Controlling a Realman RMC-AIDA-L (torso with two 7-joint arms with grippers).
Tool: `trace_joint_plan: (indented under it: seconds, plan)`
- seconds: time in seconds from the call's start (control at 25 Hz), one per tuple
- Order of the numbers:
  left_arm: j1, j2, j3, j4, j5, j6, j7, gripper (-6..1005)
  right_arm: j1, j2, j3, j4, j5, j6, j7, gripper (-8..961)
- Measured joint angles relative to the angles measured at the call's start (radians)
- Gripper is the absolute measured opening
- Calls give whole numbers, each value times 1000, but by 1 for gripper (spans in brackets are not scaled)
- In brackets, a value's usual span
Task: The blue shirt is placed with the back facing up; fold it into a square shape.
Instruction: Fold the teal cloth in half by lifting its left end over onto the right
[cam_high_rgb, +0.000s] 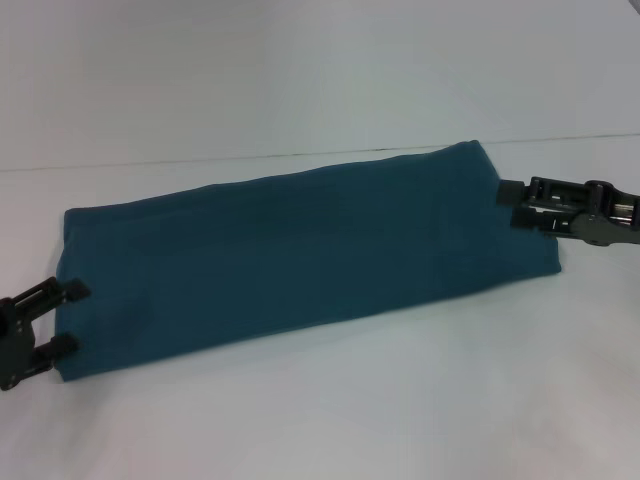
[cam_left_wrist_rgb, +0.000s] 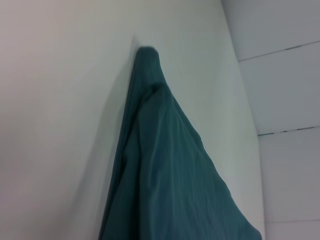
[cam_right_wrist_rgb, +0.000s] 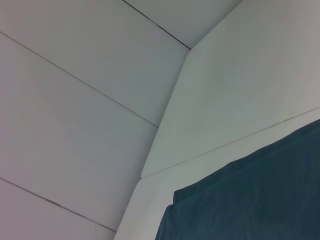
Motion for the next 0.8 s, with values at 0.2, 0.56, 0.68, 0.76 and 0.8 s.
trace_joint_plan:
  seconds: [0.2, 0.56, 0.68, 0.76, 0.8]
  plan:
    - [18, -6, -9, 8, -1, 40, 1, 889, 1, 1, -6, 0, 0, 16, 0, 884]
    - [22, -12, -1, -2, 10, -32, 0, 888, 6, 1, -19, 3, 0, 41, 0, 883]
    - [17, -13, 17, -11, 24, -58, -1, 888, 7, 1, -23, 10, 0, 49, 1, 883]
    - [14, -13, 21, -14, 36, -65, -2, 888, 8, 1, -25, 14, 0, 51, 1, 883]
    - [14, -13, 21, -14, 37, -64, -1, 888, 9, 1, -25, 14, 0, 52, 2, 883]
